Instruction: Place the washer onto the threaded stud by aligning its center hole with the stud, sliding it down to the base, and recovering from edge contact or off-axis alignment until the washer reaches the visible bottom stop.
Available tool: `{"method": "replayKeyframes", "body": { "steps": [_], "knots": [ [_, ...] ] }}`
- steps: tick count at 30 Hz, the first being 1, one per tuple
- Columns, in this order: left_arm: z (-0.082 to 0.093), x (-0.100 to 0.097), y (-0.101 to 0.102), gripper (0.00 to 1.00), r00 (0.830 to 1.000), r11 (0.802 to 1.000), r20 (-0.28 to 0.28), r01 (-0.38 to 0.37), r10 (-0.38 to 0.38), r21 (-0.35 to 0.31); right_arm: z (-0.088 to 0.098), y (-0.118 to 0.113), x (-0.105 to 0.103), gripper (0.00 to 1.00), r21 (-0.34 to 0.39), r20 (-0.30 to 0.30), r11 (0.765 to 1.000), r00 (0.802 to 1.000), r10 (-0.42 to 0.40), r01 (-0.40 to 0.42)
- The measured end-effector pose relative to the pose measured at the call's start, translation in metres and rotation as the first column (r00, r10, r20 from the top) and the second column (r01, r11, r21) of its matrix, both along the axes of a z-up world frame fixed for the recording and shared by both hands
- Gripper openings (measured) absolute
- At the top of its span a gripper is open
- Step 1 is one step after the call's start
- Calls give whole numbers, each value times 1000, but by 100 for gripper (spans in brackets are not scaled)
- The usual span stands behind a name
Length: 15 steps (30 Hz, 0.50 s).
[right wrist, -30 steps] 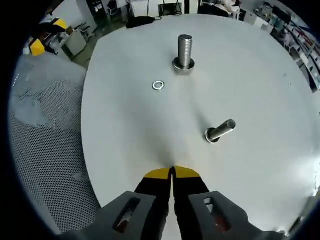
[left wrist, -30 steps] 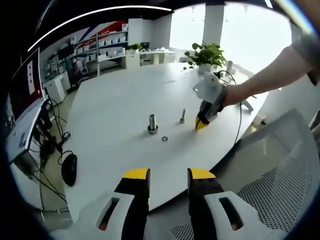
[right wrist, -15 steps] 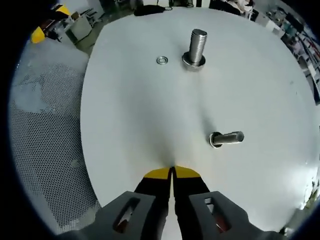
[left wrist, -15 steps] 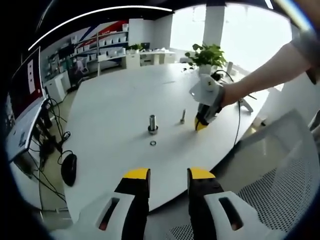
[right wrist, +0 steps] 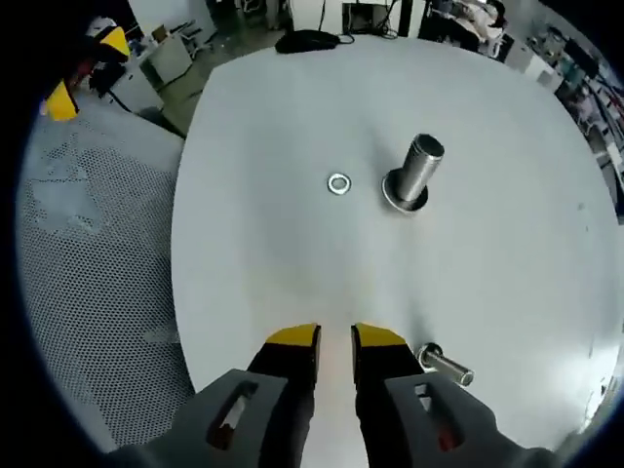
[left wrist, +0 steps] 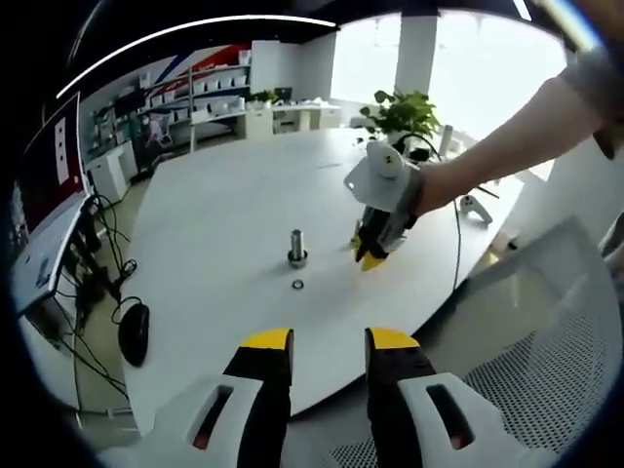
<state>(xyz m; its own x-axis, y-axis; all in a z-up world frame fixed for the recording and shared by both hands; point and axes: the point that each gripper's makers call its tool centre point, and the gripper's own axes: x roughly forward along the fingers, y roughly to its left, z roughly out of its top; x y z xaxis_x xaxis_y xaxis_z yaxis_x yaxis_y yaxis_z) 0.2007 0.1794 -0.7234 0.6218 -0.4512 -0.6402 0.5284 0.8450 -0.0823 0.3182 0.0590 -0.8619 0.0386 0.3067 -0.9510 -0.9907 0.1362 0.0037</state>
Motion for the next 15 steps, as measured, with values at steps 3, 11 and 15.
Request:
{"method": "replayKeyframes", "body": {
  "steps": [3, 11, 15],
  "knots": [
    [0, 0, 0, 27, 1000, 1000, 0, -2, 2, -4, 1, 21, 6, 25, 11, 22, 999, 999, 34, -34],
    [1, 1, 0, 27, 1000, 1000, 4, -13, 13, -17, -1, 61, 13, 25, 66, 29, 998, 999, 15, -17],
    [4, 3, 1, 26, 1000, 999, 16, -19, 20, -32, -9, 71, 13, 25, 41, 16, 998, 999, 44, -45]
  ]
}}
